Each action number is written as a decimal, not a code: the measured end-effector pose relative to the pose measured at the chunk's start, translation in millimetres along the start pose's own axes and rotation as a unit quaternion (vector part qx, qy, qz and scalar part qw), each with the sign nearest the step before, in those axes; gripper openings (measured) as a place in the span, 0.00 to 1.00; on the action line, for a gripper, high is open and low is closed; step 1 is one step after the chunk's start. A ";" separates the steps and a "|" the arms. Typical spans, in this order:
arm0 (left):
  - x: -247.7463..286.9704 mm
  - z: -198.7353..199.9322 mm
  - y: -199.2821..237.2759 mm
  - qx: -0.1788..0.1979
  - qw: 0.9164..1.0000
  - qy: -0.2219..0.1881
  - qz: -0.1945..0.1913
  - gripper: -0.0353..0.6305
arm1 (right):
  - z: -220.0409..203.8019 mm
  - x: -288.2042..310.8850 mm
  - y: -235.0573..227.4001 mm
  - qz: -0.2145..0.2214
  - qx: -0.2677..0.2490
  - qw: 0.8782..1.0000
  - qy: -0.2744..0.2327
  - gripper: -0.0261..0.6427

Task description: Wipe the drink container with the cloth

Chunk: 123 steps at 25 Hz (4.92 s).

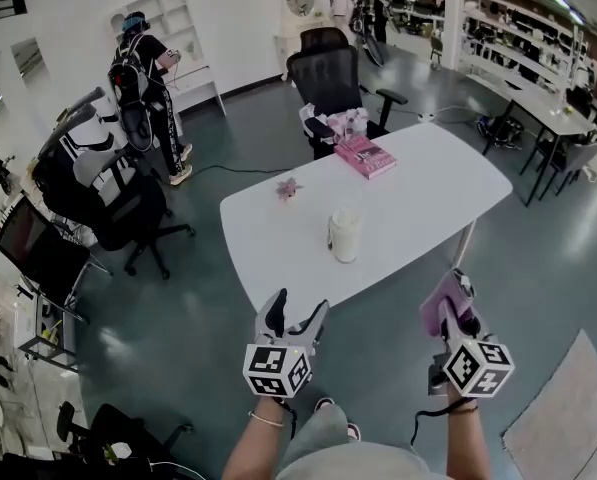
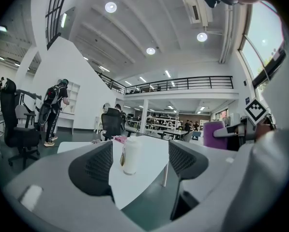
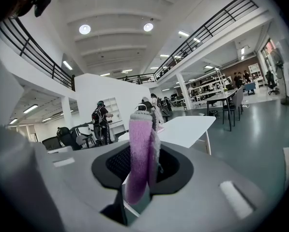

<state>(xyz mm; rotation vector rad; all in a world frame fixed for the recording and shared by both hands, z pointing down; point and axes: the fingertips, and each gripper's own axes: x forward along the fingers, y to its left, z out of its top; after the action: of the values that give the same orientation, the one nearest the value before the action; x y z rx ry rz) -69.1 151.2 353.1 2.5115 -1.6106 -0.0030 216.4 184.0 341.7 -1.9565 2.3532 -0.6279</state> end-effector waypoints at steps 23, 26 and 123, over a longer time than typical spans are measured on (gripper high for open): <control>203.7 42.8 90.7 0.011 0.997 -0.010 -0.072 0.59 | 62.7 199.9 -14.1 -0.034 0.004 0.999 -0.001 0.16; 227.0 41.5 101.3 0.009 0.996 -0.005 -0.090 0.59 | 68.5 226.5 -14.0 -0.045 0.008 0.999 0.000 0.16; 272.4 -65.4 30.5 0.120 0.917 0.123 -0.360 0.62 | 49.8 284.1 91.9 0.265 -0.102 0.907 0.310 0.16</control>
<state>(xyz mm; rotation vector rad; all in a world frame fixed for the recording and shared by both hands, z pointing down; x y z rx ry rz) 23.7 -98.7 444.4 2.9859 -0.5587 0.4253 82.0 -87.2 334.9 -1.1440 3.2485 -1.1085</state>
